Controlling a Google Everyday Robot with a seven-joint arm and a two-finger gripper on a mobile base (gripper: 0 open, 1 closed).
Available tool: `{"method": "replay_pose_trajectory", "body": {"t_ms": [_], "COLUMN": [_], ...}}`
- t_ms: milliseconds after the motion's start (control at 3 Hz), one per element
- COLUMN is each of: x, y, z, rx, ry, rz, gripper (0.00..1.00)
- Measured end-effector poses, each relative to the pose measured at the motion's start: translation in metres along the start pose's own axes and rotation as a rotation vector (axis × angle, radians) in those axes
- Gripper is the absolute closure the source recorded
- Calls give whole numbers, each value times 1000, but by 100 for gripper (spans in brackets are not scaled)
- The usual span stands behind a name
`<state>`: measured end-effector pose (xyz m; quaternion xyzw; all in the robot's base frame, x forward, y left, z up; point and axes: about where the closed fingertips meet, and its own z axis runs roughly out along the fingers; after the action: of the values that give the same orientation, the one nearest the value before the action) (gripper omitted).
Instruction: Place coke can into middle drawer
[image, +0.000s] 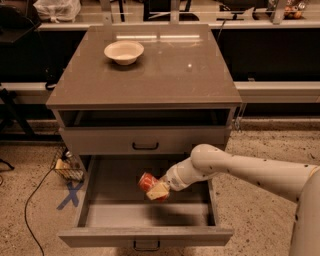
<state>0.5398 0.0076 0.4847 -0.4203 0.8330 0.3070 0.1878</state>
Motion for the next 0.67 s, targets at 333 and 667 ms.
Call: {"method": "replay_pose_trajectory", "body": {"t_ms": [333, 667], "x": [-4, -4], "y": [-13, -23], "z": [19, 34], "rx": [-8, -20], "ry": [-38, -47], "rz": [15, 32], "gripper": [34, 11]}}
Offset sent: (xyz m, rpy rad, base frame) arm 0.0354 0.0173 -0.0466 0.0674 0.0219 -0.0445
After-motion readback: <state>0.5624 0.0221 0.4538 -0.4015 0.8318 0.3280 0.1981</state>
